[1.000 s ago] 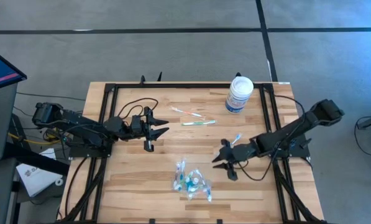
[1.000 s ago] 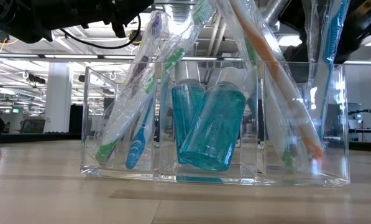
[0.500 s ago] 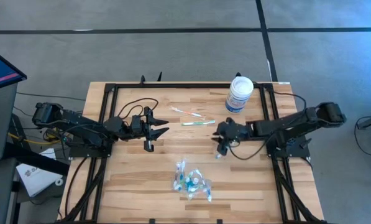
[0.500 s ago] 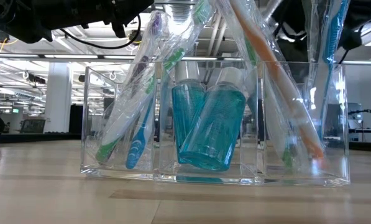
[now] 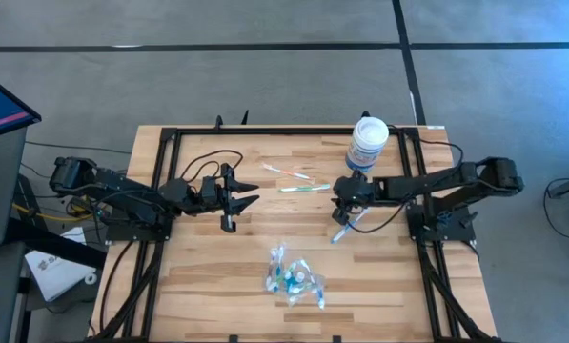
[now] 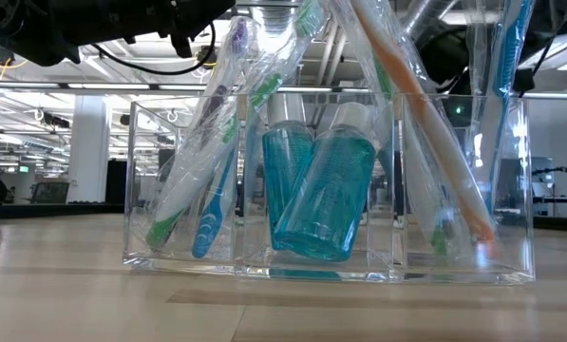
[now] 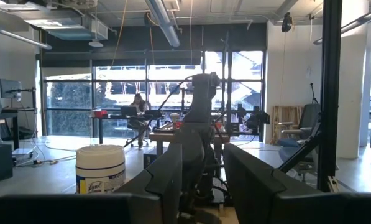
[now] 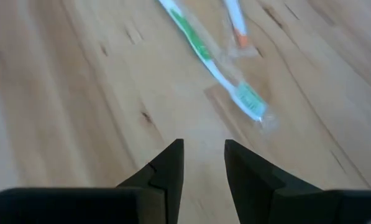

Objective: Pick & Place toothbrushing station
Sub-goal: Put the green toothbrush into the transparent organizer

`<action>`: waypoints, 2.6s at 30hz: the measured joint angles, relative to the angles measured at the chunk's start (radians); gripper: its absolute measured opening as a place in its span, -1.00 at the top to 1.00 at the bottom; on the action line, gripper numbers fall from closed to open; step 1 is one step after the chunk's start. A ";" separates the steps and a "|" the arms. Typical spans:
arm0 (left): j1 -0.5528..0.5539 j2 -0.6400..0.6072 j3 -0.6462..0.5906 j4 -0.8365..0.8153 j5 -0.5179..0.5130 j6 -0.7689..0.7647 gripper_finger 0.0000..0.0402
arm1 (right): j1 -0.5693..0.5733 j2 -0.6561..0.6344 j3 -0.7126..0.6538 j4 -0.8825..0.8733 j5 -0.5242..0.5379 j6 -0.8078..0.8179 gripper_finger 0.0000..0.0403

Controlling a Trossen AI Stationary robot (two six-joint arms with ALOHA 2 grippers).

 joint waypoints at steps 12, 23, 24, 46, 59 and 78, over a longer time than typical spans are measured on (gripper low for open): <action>0.000 0.000 0.000 -0.005 0.000 0.002 0.44 | -0.052 0.127 0.001 0.043 0.062 -0.059 0.47; 0.006 0.000 0.000 -0.014 -0.009 0.003 0.44 | -0.074 0.145 0.024 0.048 0.114 -0.108 0.47; 0.006 0.000 0.000 -0.015 -0.010 0.003 0.44 | -0.075 0.145 0.028 0.050 0.115 -0.121 0.47; 0.006 0.000 0.000 -0.023 -0.021 0.003 0.44 | -0.094 0.292 0.084 0.079 0.138 -0.182 0.47; 0.006 0.000 0.000 -0.038 -0.025 0.003 0.44 | -0.095 0.327 0.186 0.000 0.168 -0.271 0.47; 0.006 0.000 0.000 -0.040 -0.024 0.003 0.44 | -0.152 0.353 0.188 0.009 0.059 -0.307 0.92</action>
